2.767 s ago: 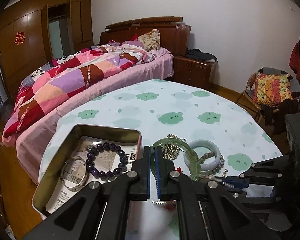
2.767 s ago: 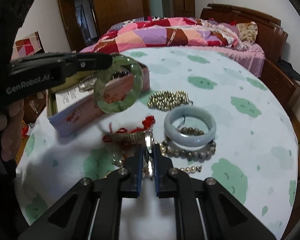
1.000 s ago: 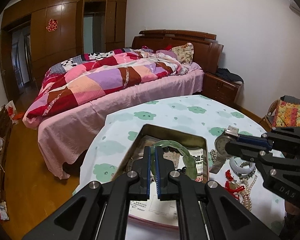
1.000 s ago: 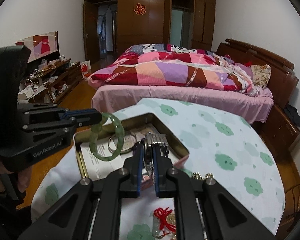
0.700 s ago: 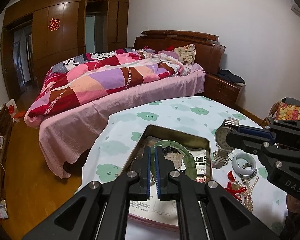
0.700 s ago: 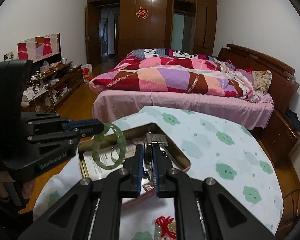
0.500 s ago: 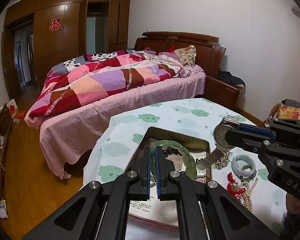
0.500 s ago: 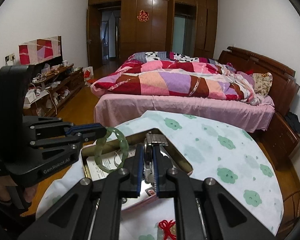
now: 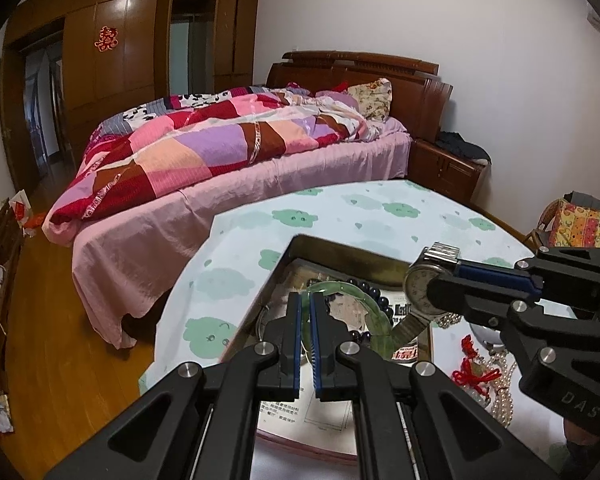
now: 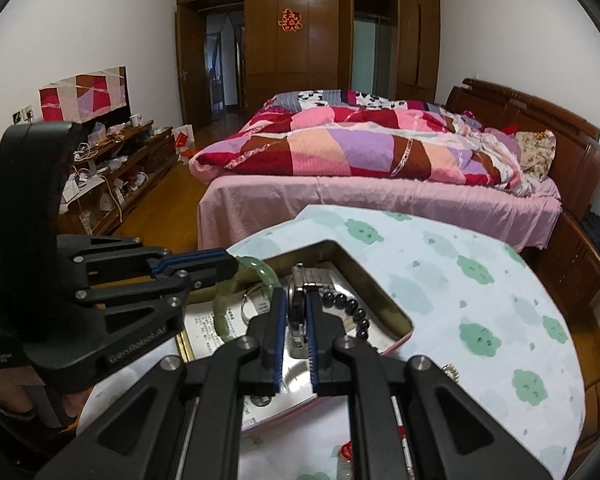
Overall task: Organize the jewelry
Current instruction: 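Carry the green bangle with the left tool and the watch with the right tool over the tin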
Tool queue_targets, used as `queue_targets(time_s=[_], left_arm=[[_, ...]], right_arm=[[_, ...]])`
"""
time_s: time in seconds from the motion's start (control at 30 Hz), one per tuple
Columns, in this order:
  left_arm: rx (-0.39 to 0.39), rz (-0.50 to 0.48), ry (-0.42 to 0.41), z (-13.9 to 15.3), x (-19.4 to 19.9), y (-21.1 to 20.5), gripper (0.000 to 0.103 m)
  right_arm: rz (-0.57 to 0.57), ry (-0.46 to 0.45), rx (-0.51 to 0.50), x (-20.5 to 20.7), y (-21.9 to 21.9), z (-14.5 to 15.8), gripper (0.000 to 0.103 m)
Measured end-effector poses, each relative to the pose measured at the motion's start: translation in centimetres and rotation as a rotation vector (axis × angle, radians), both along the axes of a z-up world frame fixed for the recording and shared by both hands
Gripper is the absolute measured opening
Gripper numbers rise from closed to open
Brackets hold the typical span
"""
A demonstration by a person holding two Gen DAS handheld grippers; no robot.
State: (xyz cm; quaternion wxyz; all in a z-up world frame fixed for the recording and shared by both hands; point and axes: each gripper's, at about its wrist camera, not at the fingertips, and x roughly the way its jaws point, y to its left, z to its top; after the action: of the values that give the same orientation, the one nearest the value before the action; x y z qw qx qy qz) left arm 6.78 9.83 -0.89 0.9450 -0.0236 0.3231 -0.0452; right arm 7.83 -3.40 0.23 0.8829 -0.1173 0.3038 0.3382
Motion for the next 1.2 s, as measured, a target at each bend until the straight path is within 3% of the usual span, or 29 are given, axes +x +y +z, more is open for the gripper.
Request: queue_targets(time_s=[0.6, 1.2], left_arm=[[0.014, -0.006, 0.08, -3.8, 1.8, -0.2, 0.003], [0.03, 0.0, 0.106, -4.9, 2.4, -0.4, 0.003]], right_arm=[[-0.056, 0.103, -0.01, 2.2, 0.0, -3.4, 0.011], [-0.095, 0.148, -0.008, 3.1, -0.7, -4.8, 0.014]])
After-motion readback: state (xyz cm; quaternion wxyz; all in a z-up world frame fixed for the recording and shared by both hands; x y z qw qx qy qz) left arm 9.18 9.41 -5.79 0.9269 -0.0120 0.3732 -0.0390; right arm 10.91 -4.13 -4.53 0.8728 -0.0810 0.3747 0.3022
